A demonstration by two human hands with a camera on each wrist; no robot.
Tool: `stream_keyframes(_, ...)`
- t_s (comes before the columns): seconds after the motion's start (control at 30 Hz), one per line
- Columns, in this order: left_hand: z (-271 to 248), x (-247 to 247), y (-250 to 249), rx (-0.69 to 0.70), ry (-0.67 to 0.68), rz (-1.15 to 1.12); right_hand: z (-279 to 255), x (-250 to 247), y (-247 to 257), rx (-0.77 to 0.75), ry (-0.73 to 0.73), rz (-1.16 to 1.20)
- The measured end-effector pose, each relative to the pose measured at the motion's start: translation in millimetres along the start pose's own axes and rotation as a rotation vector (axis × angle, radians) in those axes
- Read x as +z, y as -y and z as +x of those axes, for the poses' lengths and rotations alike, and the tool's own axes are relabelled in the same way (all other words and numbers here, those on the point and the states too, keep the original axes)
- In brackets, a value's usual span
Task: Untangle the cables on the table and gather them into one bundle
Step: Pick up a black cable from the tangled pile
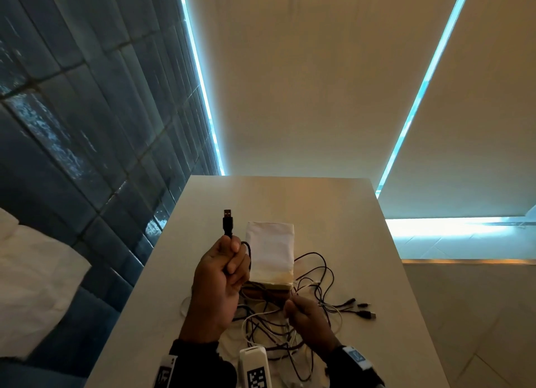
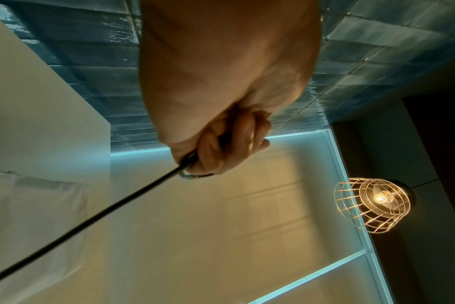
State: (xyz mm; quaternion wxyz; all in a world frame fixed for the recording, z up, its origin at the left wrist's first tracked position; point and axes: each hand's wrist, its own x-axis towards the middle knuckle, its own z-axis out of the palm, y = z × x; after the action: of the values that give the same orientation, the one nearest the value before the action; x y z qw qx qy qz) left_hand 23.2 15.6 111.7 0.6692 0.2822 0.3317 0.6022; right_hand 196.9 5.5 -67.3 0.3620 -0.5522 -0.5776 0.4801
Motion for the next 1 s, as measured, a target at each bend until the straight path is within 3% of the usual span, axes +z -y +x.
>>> stream_keyframes(0.2, 2.4, -2.5, 4.7, -0.036, -0.171, 0.238, 7.8, -13.7, 45.8, 0.028, -0.206, 0.114)
stream_keyframes(0.3, 2.7, -1.2, 9.6, -0.048, -0.234, 0.257, 8.2, -19.6, 87.8, -0.033, -0.211, 0.270)
stream_keyframes(0.53, 4.9, 0.9, 19.3, -0.202, -0.224, 0.211, -6.0, -17.6, 151.3, -0.334, 0.037, 0.353)
stream_keyframes(0.67, 4.6, 2.4, 9.5, -0.213, -0.119, -0.099, -7.2, -14.1, 140.6, -0.330, 0.172, 0.395)
stream_keyframes(1.0, 1.4, 9.4, -1.0, -0.070, -0.014, -0.190, -3.0, -9.9, 105.9, -0.185, 0.313, 0.275)
